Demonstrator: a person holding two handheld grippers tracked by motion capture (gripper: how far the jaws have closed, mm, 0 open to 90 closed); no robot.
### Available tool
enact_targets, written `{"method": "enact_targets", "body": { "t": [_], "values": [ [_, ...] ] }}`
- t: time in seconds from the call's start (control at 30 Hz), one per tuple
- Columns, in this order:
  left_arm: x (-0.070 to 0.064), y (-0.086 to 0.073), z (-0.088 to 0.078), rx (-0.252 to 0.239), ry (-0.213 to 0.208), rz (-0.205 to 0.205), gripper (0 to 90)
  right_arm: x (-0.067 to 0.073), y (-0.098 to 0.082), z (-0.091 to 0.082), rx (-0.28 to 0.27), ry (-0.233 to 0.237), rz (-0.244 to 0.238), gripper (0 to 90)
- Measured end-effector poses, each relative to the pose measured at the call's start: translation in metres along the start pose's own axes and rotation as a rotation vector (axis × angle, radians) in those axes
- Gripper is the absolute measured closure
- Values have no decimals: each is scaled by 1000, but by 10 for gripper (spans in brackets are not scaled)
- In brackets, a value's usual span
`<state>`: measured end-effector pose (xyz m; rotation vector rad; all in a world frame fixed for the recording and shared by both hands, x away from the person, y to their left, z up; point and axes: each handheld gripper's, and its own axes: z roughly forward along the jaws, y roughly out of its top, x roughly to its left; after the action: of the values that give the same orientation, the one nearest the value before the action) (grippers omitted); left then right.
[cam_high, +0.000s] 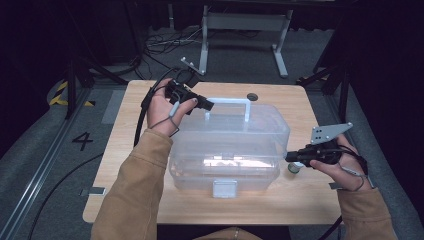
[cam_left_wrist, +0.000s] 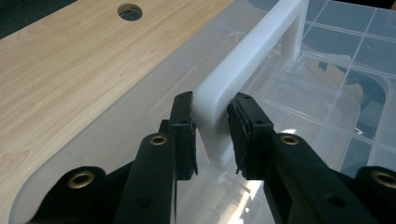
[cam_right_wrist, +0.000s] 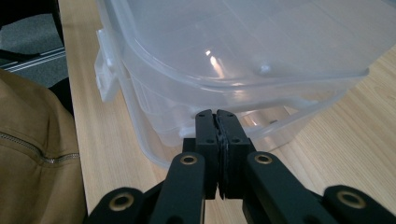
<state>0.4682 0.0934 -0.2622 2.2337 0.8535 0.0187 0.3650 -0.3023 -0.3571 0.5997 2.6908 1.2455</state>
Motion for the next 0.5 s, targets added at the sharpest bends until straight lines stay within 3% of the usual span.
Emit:
{"method": "enact_targets", "body": {
  "t": [0.1,0.33,0.43,0.5],
  "values": [
    [0,0,0,0,2,1,716,1,1,0,-14,14,-2,891],
    [-1,0,0,-3,5,5,691,1,2,0,-11,-6,-1,900],
    [-2,-2,-7,-68,0,-4,612,2,3,-1,-5,-10,4,900],
    [-4,-2,-9,-80,14,0,568,2,3,-1,-5,-9,7,900]
  ]
}}
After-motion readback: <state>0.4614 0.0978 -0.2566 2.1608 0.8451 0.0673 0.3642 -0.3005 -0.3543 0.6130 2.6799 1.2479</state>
